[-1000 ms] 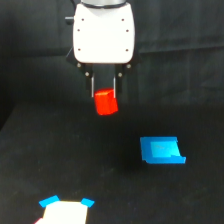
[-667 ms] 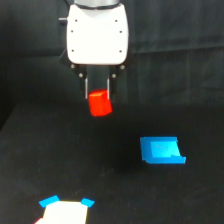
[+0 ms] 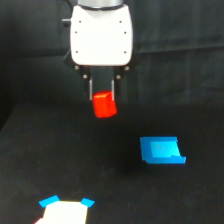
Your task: Pick up the red object from the table
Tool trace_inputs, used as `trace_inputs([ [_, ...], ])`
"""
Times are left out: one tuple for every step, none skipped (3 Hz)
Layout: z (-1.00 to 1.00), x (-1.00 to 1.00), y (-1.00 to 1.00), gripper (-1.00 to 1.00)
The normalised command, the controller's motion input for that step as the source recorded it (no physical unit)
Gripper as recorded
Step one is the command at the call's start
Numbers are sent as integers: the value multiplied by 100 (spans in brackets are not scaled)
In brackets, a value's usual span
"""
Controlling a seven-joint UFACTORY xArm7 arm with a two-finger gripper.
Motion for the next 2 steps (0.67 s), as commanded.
trace_inputs([
  [37, -80, -61, -100],
  [24, -46, -86, -100],
])
